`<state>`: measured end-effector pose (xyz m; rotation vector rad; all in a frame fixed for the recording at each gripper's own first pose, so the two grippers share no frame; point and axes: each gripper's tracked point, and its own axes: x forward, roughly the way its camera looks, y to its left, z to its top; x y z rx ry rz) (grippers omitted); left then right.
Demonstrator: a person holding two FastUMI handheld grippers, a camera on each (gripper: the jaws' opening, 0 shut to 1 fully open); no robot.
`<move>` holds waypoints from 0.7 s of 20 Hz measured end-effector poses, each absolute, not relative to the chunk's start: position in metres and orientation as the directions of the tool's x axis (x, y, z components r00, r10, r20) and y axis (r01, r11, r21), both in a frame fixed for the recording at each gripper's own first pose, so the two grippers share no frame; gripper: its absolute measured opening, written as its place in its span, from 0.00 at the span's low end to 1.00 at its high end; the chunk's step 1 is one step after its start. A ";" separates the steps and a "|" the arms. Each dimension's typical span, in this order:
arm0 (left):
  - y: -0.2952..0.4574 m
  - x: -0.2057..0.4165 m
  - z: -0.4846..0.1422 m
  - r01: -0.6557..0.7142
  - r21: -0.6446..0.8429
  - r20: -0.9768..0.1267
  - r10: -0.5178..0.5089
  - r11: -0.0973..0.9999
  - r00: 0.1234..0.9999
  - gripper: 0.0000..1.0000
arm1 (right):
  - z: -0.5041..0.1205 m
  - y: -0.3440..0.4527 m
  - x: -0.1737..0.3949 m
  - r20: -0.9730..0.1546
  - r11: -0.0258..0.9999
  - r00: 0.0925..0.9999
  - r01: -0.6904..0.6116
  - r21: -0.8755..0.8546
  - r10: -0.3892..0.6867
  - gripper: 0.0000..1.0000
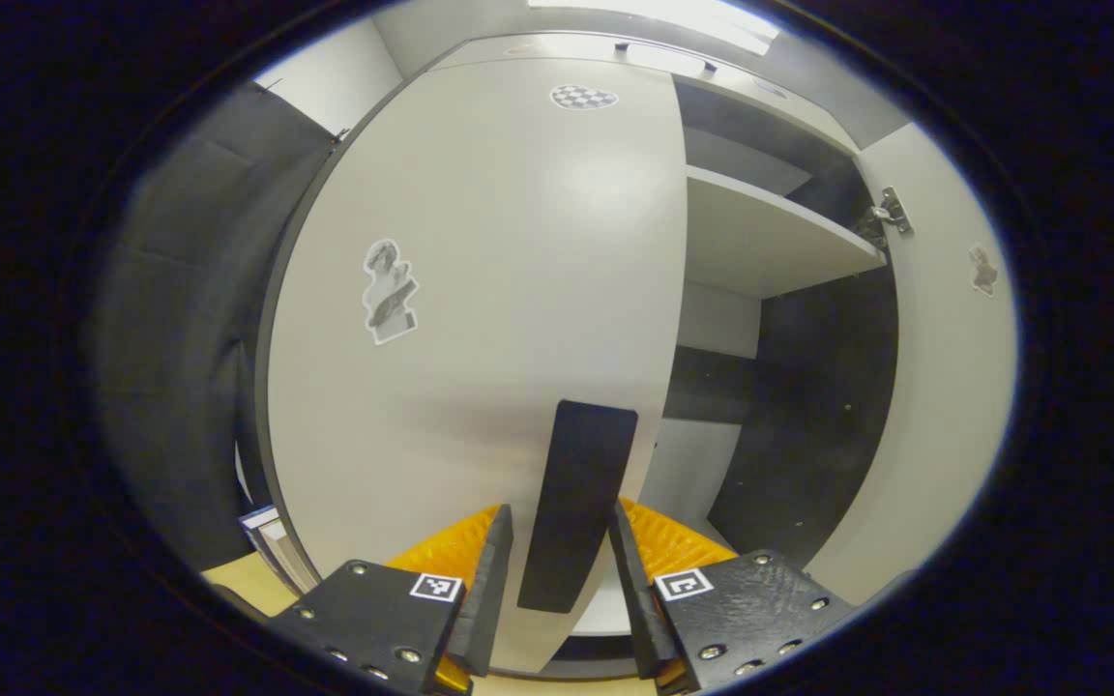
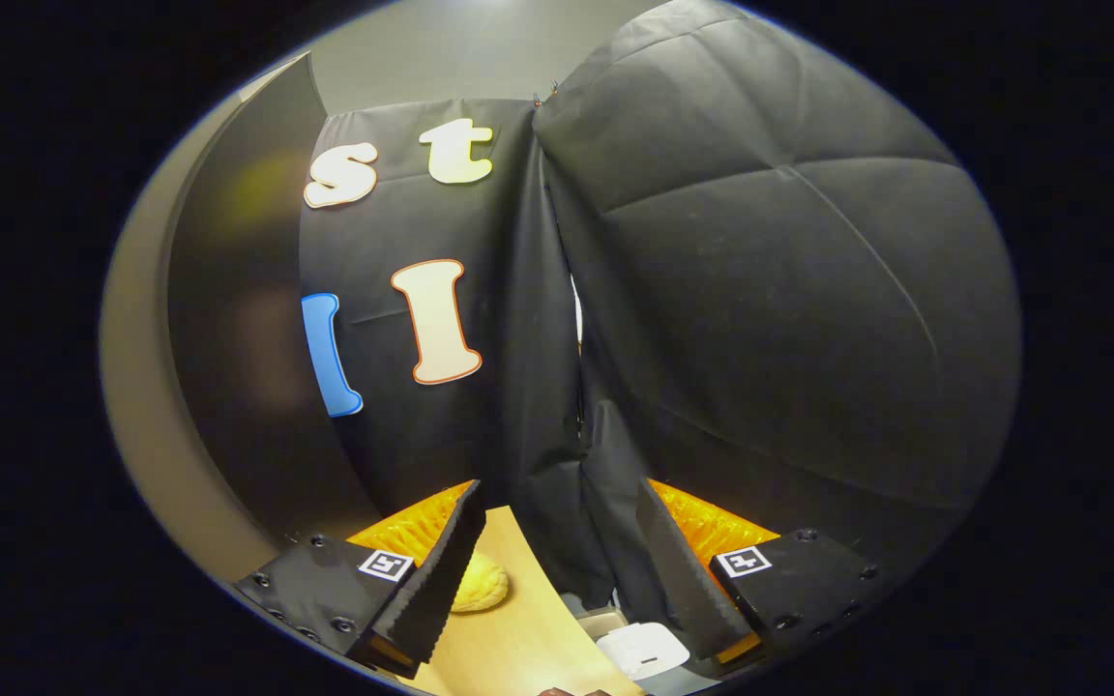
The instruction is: Open the right door of the double-door shoe cabinet with the right hand, and open the left door with the left hand.
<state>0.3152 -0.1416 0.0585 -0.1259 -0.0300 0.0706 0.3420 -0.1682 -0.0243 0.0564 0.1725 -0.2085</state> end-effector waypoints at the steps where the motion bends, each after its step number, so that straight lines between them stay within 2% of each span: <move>1: -0.143 0.314 0.060 -0.065 -0.131 0.031 0.069 0.989 0.997 0.57 | -0.025 -0.170 0.347 -0.174 0.977 0.964 0.210 0.036 -0.200 0.98; 4: -0.144 0.315 0.060 -0.075 -0.076 0.034 0.078 0.994 0.996 0.38 | -0.027 -0.171 0.358 -0.175 0.976 0.966 0.204 0.071 -0.189 0.98; 8: -0.145 0.315 0.054 -0.108 0.026 0.036 0.107 0.994 0.994 0.31 | -0.030 -0.173 0.364 -0.174 0.977 0.966 0.203 0.062 -0.190 0.95; 9: -0.145 0.315 0.056 -0.104 0.038 0.039 0.102 0.994 0.994 0.28 | -0.031 -0.174 0.363 -0.178 0.978 0.965 0.202 0.049 -0.191 0.98; 11: -0.144 0.316 0.055 -0.093 0.026 0.046 0.091 0.995 0.995 0.23 | -0.034 -0.171 0.360 -0.186 0.980 0.965 0.195 0.030 -0.186 0.98; 12: -0.144 0.314 0.055 -0.090 0.021 0.050 0.089 0.996 0.995 0.19 | -0.035 -0.169 0.359 -0.189 0.981 0.965 0.191 0.024 -0.183 0.92; 14: -0.144 0.313 0.054 -0.090 0.021 0.050 0.088 0.996 0.995 0.19 | -0.033 -0.166 0.350 -0.189 0.982 0.965 0.190 0.013 -0.185 0.92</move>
